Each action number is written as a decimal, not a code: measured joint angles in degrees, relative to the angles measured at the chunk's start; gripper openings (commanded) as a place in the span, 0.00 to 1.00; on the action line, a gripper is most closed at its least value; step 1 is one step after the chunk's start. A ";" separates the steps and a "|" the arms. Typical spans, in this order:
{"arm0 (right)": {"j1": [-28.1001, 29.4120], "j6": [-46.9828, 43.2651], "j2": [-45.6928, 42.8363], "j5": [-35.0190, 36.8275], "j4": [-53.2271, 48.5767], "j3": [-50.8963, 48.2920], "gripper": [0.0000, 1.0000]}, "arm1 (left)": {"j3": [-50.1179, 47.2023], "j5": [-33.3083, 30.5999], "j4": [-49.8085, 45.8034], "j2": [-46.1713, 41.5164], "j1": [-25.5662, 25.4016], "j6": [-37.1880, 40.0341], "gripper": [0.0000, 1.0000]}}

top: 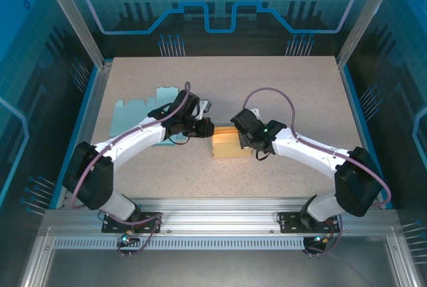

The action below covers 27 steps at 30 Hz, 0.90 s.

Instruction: Fold the paper box

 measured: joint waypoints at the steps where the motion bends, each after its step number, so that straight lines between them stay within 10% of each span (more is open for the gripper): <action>1: 0.02 0.00 0.04 -0.04 0.02 0.02 0.05 | 0.00 -0.28 -0.15 -0.04 -0.35 0.07 0.23; 27: 1.09 0.00 0.04 -2.21 1.51 0.02 0.04 | 0.00 -11.13 -7.87 -1.55 -5.29 4.66 0.38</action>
